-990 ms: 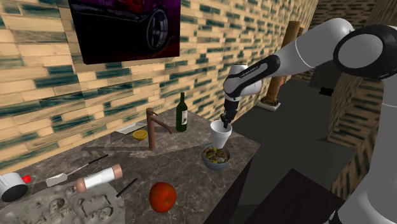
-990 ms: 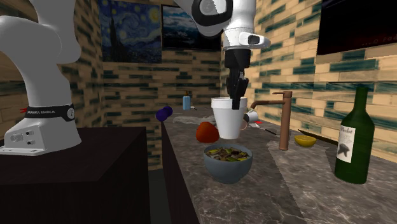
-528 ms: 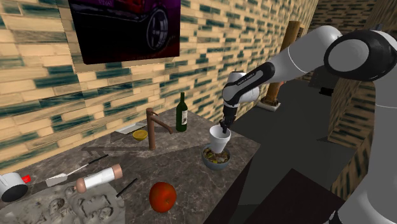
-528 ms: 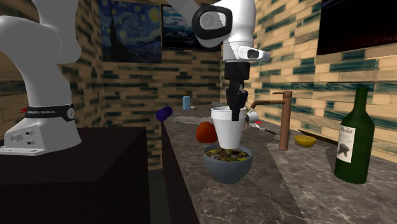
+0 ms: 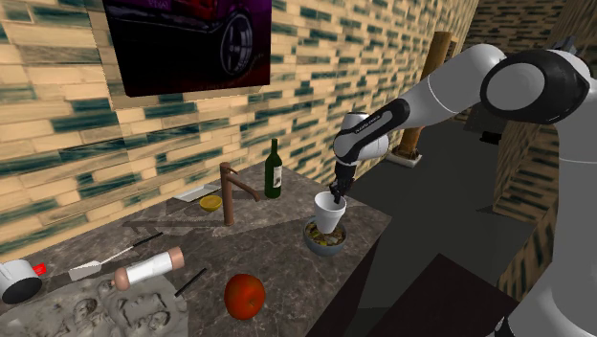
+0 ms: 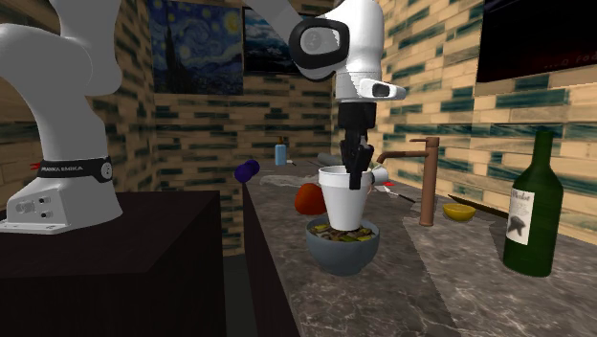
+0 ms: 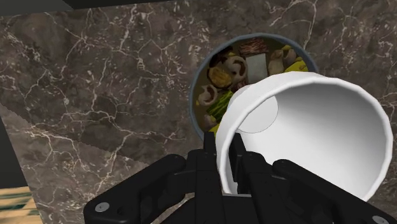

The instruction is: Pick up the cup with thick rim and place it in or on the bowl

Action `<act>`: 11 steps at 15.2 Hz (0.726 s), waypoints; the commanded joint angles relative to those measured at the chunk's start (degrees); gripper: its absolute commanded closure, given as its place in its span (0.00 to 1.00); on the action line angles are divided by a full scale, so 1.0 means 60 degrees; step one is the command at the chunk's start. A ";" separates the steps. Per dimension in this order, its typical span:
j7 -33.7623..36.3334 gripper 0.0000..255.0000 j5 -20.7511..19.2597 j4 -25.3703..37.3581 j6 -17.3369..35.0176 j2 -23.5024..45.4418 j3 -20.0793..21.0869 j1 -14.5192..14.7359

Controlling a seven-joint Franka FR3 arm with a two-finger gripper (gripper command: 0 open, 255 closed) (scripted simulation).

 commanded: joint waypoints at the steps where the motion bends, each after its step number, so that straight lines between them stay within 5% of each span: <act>1: -0.0002 1.00 0.0002 -0.0032 -0.0006 0.0014 0.0008 0.0006; 2: -0.0002 1.00 0.0002 -0.0032 -0.0006 0.0014 0.0008 0.0007; 3: -0.0001 0.00 0.0003 -0.0045 0.0004 0.0011 0.0009 0.0008; 8: -0.0002 0.00 0.0002 -0.0032 -0.0006 0.0014 0.0008 0.0007; 11: 0.0052 0.00 -0.0080 0.0124 -0.0787 -0.0611 -0.0040 0.0015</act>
